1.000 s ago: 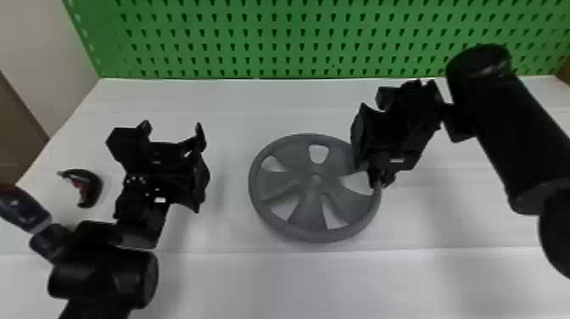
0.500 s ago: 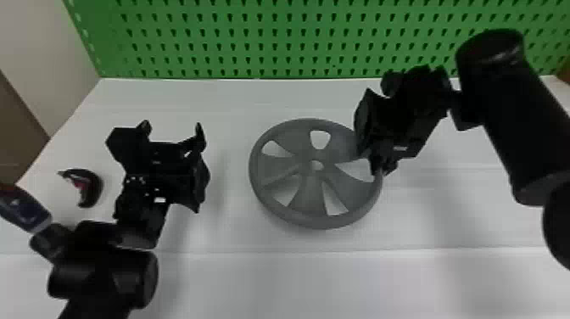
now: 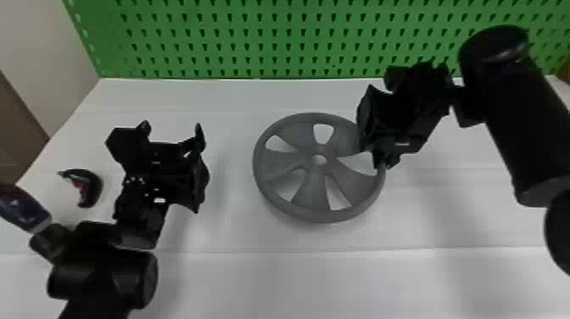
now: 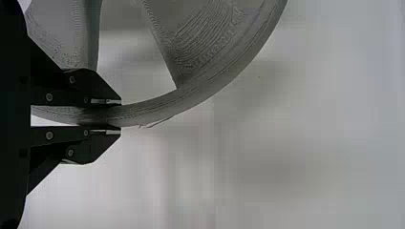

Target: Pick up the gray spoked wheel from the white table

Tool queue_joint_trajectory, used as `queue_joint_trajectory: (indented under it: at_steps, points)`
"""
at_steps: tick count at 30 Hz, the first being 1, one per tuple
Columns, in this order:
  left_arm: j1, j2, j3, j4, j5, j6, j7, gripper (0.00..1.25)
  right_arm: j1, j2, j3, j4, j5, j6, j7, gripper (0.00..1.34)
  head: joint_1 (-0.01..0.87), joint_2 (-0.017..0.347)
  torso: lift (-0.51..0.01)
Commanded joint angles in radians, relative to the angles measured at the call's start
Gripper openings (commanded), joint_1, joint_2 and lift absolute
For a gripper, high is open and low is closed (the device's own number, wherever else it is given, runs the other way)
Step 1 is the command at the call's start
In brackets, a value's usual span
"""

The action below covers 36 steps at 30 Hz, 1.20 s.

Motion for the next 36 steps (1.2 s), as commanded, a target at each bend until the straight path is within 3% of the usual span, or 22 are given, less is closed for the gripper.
queue_joint_trajectory:
  at_steps: [1,12,20,27,32,36]
  points:
    - [0.001,0.0,0.003,0.0,0.002,0.0,0.0,1.1,0.044,-0.016,-0.013,-0.123,0.011,-0.077,0.001,0.25,0.806,0.044,-0.098]
    - [0.007,0.0,0.01,-0.006,0.009,0.0,0.0,1.1,0.203,-0.021,-0.06,-0.425,0.032,-0.264,0.032,0.24,0.806,0.044,-0.098]
    - [0.014,0.0,0.021,-0.017,0.012,0.0,0.0,1.1,0.318,-0.016,-0.054,-0.6,0.315,-0.396,0.388,0.24,0.806,0.044,-0.098]
    - [0.012,0.0,0.022,-0.029,0.015,0.0,0.0,1.1,0.401,-0.002,-0.042,-0.681,0.512,-0.503,0.546,0.24,0.806,0.044,-0.098]
    - [0.014,0.0,0.024,-0.038,0.02,0.0,0.0,1.1,0.473,0.012,-0.046,-0.701,0.606,-0.667,0.669,0.24,0.806,0.044,-0.098]
    - [0.014,0.0,0.026,-0.048,0.026,0.0,0.0,1.1,0.504,0.025,-0.054,-0.732,0.747,-0.716,0.761,0.24,0.806,0.044,-0.098]
